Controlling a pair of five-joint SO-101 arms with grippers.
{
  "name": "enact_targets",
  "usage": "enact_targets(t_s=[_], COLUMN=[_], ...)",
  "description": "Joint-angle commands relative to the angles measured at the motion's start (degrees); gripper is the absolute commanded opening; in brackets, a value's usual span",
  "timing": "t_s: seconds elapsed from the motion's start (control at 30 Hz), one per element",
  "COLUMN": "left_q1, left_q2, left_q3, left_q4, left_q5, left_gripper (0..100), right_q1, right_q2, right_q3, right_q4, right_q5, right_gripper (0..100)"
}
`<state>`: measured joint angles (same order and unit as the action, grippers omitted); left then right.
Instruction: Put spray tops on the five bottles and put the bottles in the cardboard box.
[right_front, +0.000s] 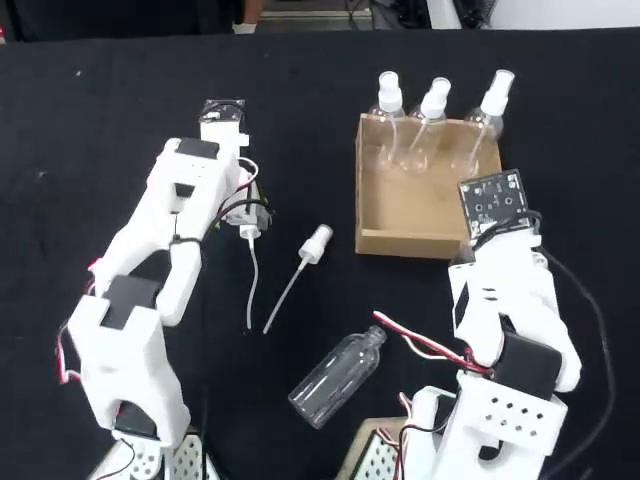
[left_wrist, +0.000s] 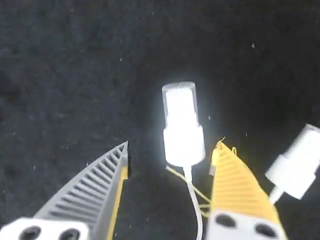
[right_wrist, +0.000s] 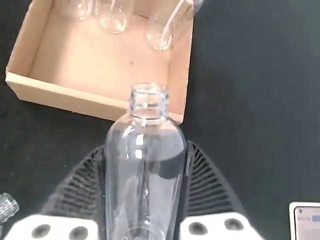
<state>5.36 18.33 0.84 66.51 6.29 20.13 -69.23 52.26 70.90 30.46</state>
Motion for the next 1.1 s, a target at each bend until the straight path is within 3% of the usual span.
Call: enact_targets(t_s=[0.0, 0.23, 0.3, 0.43, 0.5, 0.7, 0.83, 0.97, 1.07], left_q1=[0.0, 0.0, 0.0, 0.1, 0.6, -4.1, -9.7, -13.4, -15.3], left_q2=[2.5, 9.1, 10.1, 8.4, 5.9, -6.0, -16.3, -26.7, -34.6], left_q3=[-8.7, -10.6, -10.9, -11.5, -11.8, -11.5, -11.4, -11.4, -12.0], left_q4=[0.1, 0.5, 0.5, 3.9, 7.3, 13.4, 17.8, 18.8, 18.5], left_q5=[0.1, -1.8, -1.8, -1.8, -1.8, -2.1, -2.1, -1.8, -1.8], left_gripper=[26, 25, 21, 2, 6, 3, 3, 3, 3], right_q1=[-1.0, -1.0, -1.1, -1.1, -1.8, -11.7, -23.3, -38.6, -45.4], right_q2=[-1.5, -1.5, -1.5, -1.5, -1.6, -1.9, -4.9, -6.7, -6.5], right_q3=[-0.5, -0.4, -0.4, -0.2, 0.6, -1.0, -5.1, -1.8, 3.4], right_q4=[-0.3, -0.3, -0.3, -0.2, -0.4, -0.3, -0.8, -9.8, -20.0], right_q5=[-0.4, -0.4, -0.4, -0.4, -1.3, -7.8, -13.2, -17.6, -20.5], right_gripper=[1.1, 1.1, 1.1, 1.1, 1.1, 1.1, 1.1, 1.1, 1.1])
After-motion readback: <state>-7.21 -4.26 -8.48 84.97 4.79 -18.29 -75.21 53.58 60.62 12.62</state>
